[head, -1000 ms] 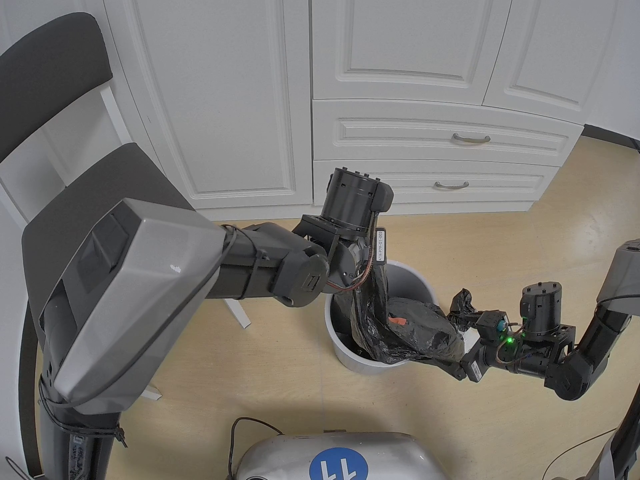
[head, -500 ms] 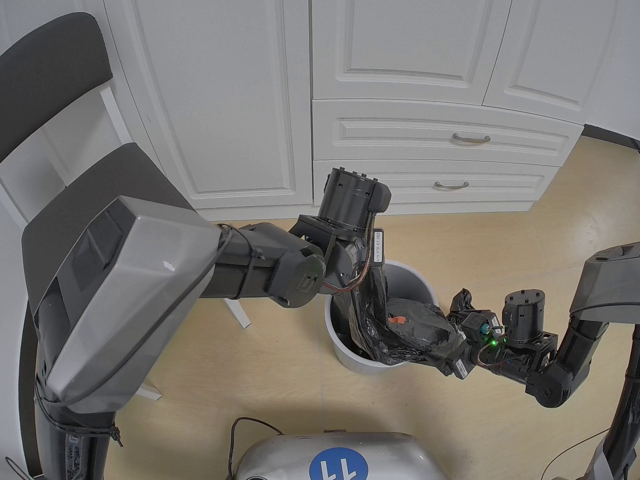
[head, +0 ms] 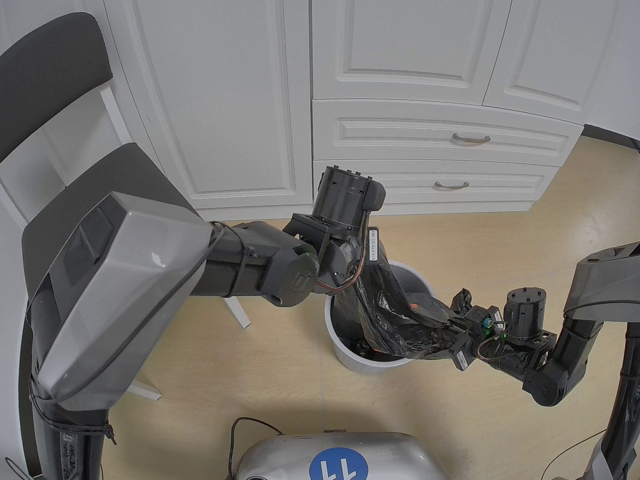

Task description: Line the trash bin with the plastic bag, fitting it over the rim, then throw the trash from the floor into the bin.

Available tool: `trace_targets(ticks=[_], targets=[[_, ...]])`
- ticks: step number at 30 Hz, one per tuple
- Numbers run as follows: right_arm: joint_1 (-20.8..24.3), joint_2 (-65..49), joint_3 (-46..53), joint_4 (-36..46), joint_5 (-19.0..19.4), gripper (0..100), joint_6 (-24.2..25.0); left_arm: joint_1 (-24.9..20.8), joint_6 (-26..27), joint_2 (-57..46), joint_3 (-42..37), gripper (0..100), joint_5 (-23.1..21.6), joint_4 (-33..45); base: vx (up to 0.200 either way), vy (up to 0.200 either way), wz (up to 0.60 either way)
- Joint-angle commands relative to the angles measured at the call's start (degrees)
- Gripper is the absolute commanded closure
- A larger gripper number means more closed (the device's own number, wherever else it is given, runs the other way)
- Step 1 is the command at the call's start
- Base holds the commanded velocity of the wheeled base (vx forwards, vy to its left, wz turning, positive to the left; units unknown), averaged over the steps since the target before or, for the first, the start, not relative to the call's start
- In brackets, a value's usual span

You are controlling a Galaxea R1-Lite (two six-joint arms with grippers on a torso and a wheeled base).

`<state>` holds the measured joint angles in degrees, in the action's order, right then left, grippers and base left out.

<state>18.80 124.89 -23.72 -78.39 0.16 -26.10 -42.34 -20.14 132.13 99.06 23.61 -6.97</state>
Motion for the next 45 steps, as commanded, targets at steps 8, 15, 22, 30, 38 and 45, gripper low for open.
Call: trace_targets(ticks=[8,15,22,30,38,45], targets=[[-4.03,0.7,-3.79,0.51,0.19,100,1.23,0.06,-7.55,-1.18,-10.64,100,0.12,-2.78,0.0,0.0,0.0],[-5.7,-0.35,-6.86,5.17,0.81,100,6.68,0.94,-8.34,-3.11,-24.97,100,-0.06,-16.41,0.0,0.0,0.0],[-4.82,-7.65,-4.75,13.26,3.27,100,7.82,-0.2,-8.07,-9.26,-37.27,100,-0.76,-19.22,0.0,0.0,0.0],[-4.03,-21.8,-1.41,29.08,5.99,100,5.97,0.06,-7.63,-13.66,-47.03,100,-5.24,-21.24,0.0,0.0,0.0],[-3.42,-27.69,-0.89,39.8,7.14,100,-0.88,-0.2,-7.46,-15.15,-52.22,100,-7.88,-21.24,0.0,0.0,0.0],[-0.78,-23.2,-1.06,39.19,6.52,100,-0.97,-0.11,-7.55,-12.95,-53.01,100,-8.06,-21.24,0.0,0.0,0.0]])
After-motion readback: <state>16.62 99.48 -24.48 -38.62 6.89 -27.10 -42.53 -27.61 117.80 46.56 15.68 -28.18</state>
